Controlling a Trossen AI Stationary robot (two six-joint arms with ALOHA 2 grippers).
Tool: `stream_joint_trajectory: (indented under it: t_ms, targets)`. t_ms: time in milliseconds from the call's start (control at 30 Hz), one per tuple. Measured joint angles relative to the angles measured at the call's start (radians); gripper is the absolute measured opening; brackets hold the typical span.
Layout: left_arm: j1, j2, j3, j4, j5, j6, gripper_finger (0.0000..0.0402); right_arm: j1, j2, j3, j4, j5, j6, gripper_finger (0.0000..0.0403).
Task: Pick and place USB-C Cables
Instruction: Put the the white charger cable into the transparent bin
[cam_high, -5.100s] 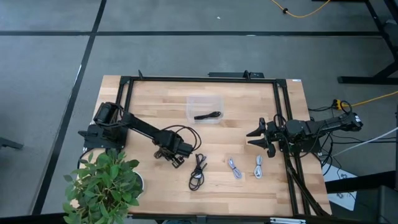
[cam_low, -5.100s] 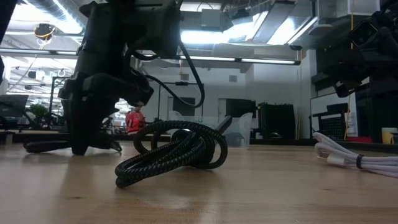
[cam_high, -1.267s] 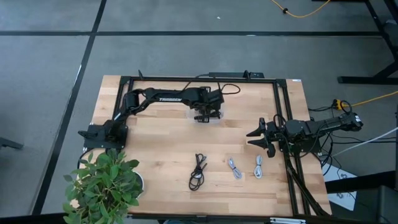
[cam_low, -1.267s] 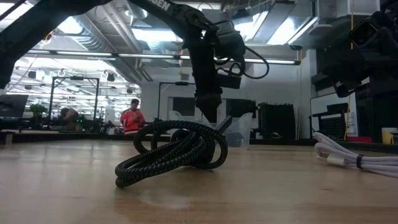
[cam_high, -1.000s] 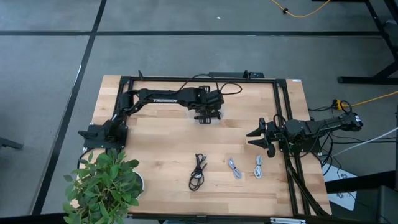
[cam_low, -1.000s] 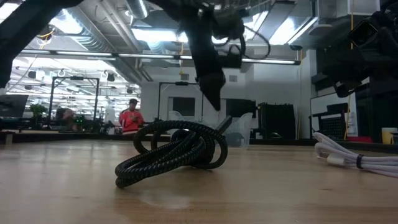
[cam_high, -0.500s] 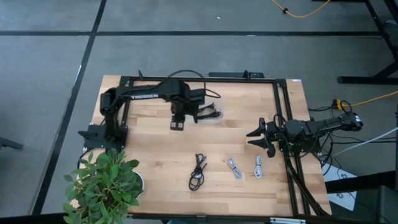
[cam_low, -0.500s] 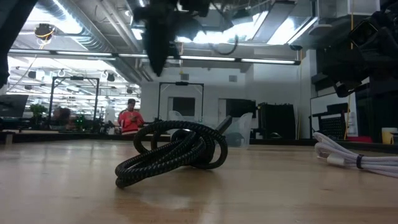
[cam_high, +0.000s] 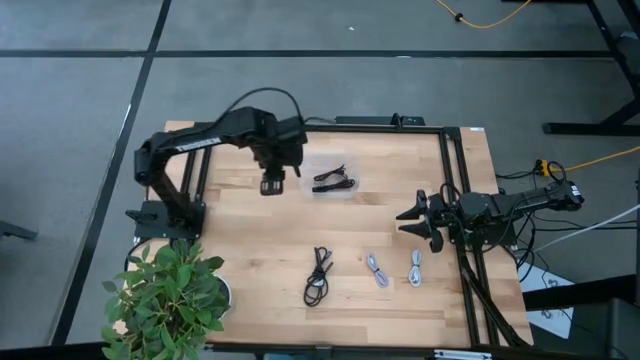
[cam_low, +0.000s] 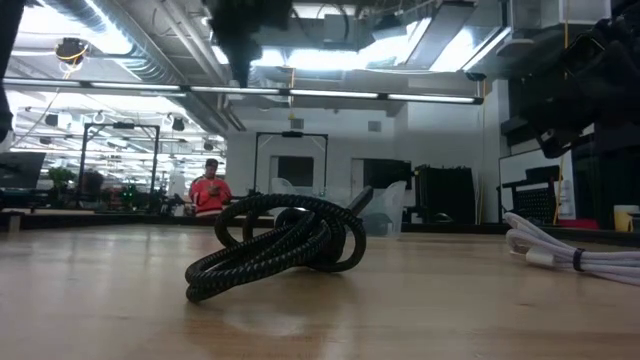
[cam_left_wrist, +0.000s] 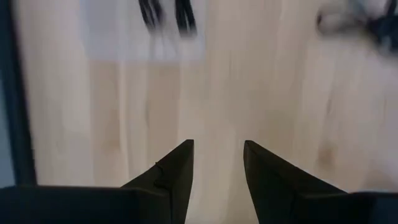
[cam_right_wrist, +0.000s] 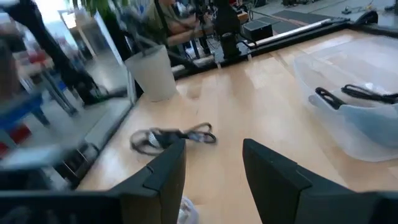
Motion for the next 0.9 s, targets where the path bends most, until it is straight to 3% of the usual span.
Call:
stream_joint_trajectory:
  t_ms: [200, 333, 433, 533, 700, 800, 900]
  targets:
    - [0.000, -0.069, -0.109, 0.293, 0.026, 0.080, 0.0133, 0.003, 0.000, 0.038, 0.197, -0.103, 0.361, 0.0164]
    - [0.009, -0.072, -0.215, 0.303, 0.059, 0.118, 0.0133, 0.034, 0.017, 0.138, 0.293, -0.149, 0.260, 0.0164]
    - [0.040, -0.083, -0.319, 0.320, 0.057, 0.133, 0.0133, 0.067, 0.086, 0.258, 0.231, -0.116, 0.178, 0.0164]
    - [0.089, -0.081, -0.412, 0.312, 0.055, 0.109, 0.0133, 0.095, 0.224, 0.420, -0.046, -0.033, 0.254, 0.0164]
    - [0.170, -0.086, -0.484, 0.321, 0.051, 0.080, 0.0133, 0.127, 0.521, 0.730, -0.696, 0.109, 0.654, 0.0164]
    - [0.194, -0.086, -0.488, 0.324, 0.052, 0.072, 0.0133, 0.127, 0.702, 0.859, -1.015, 0.081, 0.928, 0.0164]
    - [0.202, -0.086, -0.489, 0.323, 0.053, 0.072, 0.0133, 0.128, 0.848, 0.918, -1.165, -0.022, 1.103, 0.0164]
